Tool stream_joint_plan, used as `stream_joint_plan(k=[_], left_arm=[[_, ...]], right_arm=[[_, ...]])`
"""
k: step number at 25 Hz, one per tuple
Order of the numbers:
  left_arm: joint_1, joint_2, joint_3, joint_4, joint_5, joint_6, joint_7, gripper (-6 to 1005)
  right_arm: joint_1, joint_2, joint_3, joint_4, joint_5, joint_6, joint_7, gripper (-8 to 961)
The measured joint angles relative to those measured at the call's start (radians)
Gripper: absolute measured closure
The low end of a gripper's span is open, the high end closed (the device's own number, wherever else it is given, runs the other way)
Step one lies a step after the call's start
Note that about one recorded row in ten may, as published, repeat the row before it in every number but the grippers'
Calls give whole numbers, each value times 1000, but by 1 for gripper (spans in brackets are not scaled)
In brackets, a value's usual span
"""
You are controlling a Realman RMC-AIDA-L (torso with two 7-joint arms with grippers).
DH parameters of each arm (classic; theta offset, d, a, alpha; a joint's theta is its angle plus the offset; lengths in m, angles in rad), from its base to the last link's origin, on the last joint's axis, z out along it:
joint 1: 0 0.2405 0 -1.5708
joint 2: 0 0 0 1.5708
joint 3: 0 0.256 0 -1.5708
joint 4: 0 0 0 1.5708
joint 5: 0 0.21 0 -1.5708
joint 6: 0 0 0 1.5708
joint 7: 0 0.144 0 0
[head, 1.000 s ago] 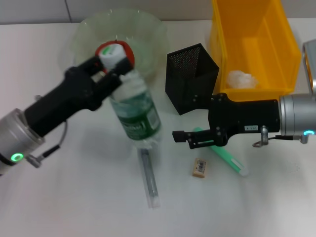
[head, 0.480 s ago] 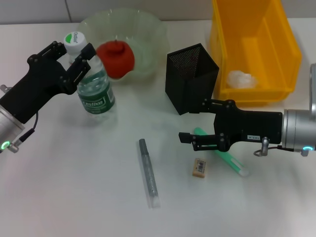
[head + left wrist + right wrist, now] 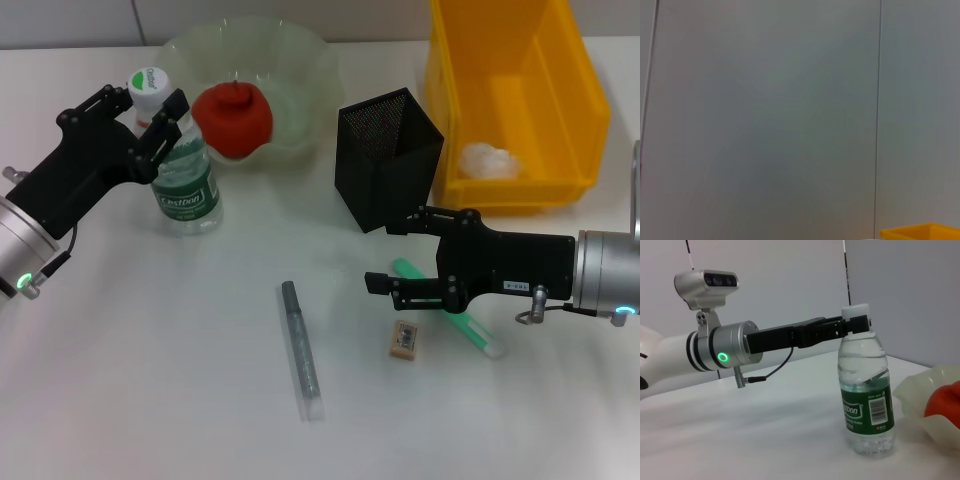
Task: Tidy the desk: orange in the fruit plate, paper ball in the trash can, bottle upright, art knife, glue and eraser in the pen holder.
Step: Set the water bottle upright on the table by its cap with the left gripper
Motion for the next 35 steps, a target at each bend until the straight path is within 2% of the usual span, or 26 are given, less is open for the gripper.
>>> stream_joint_plan(k=[35], left_arm=[[-9, 2, 9, -6, 4, -27, 6, 491]], right_arm=[[2, 0, 0, 2, 0, -17, 12, 139]])
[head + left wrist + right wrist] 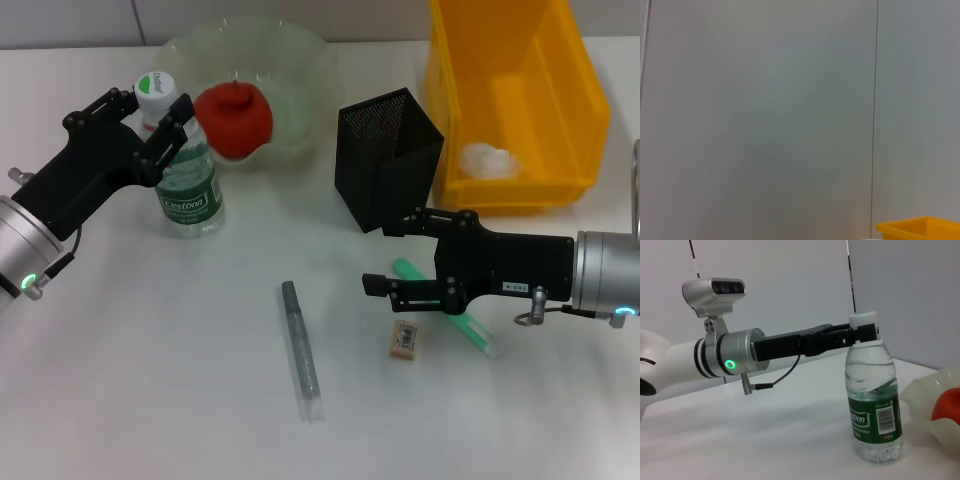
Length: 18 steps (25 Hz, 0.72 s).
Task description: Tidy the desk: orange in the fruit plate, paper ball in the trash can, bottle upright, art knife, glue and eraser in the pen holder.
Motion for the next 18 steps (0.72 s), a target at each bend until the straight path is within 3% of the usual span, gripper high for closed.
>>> stream_joint_plan(k=[14, 18], left_arm=[[-2, 3, 1, -2, 1, 6, -8, 475], [-2, 4, 2, 6, -1, 37, -33, 410]], right_arm=[[1, -1, 0, 0, 0, -6, 3, 139], [2, -1, 0, 0, 0, -6, 3, 139]])
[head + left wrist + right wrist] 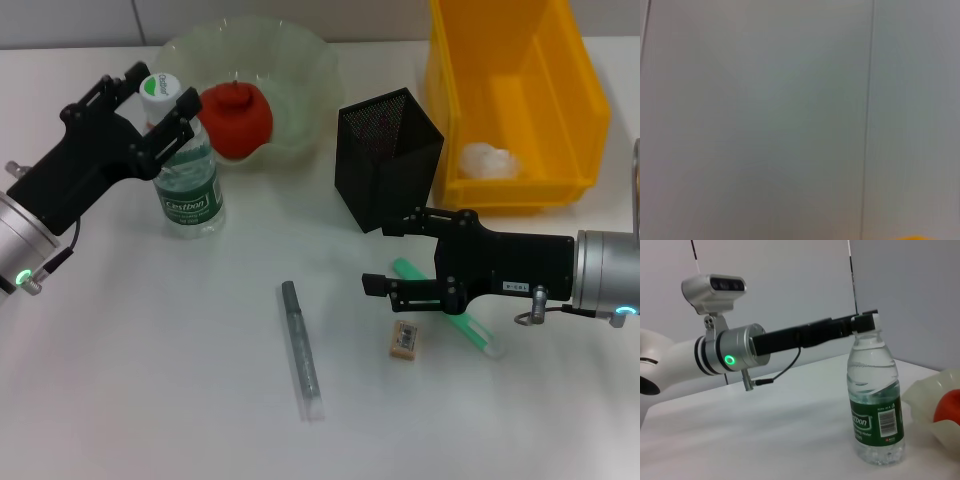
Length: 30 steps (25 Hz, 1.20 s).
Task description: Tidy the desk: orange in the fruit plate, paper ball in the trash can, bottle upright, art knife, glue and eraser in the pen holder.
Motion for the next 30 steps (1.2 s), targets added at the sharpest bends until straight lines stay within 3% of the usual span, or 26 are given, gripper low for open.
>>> stream_joint_plan(k=[4, 8, 10, 13, 15, 19, 22, 26, 30], left_arm=[[3, 2, -13, 20, -2, 92, -34, 345], [26, 6, -28, 95, -5, 241, -174, 238], [51, 8, -28, 150, -4, 316, -275, 177], [99, 14, -8, 220, 15, 404, -402, 177], [145, 34, 57, 251, 49, 460, -438, 177], [189, 60, 182, 276, 98, 482, -421, 178], [207, 67, 266, 317, 183, 468, -403, 178], [202, 61, 280, 341, 305, 436, -383, 178], [199, 53, 285, 342, 351, 395, -339, 179]], right_arm=[[-2, 0, 6, 0, 1, 1, 0, 140], [-3, -1, 12, 0, 27, -7, 0, 140], [-6, -3, 12, 0, 50, -24, 8, 140], [-8, -6, 13, -9, 63, -63, 40, 140], [-9, -8, 13, -35, 64, -98, 102, 140], [-9, -11, 5, -96, 60, -112, 214, 139], [-10, -21, -14, -181, 46, -123, 350, 139], [6, -38, -68, -311, -34, -126, 552, 139], [68, -45, -93, -431, -221, -187, 714, 141]])
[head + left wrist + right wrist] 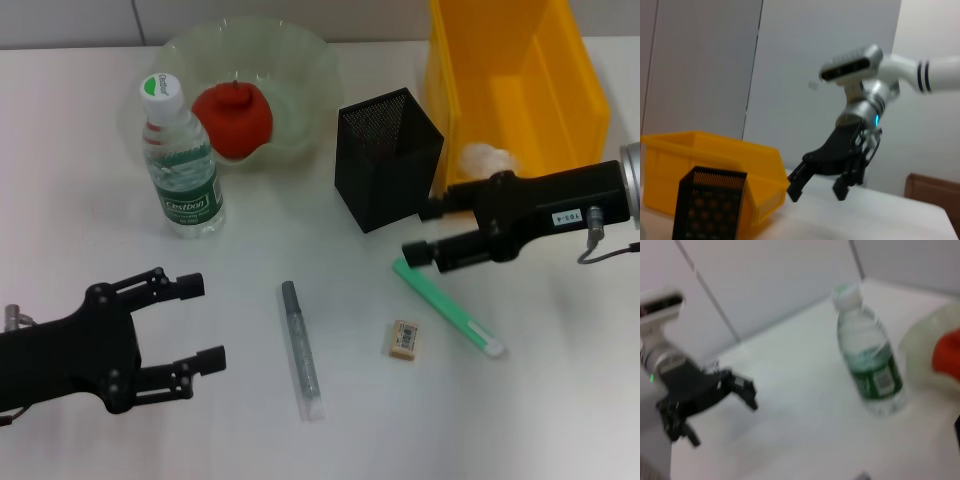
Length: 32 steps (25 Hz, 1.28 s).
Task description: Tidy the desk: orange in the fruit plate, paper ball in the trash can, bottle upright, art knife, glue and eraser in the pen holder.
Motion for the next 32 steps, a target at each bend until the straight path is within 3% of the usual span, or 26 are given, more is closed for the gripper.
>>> stream_joint_plan(k=[7, 17, 25, 32], left_arm=[[-2, -8, 1, -11, 25, -27, 28, 179], [0, -26, -4, -13, 25, -29, 20, 180], [0, -40, -7, -14, 20, -55, 15, 182], [-3, -46, -29, -22, 13, -90, 12, 183]], right_arm=[[77, 10, -28, -127, -185, -93, 35, 144], [131, 25, -301, -321, -312, -116, -126, 145], [214, 38, -464, -342, -377, -107, -265, 145], [221, 40, -522, -379, -435, -123, -488, 144]])
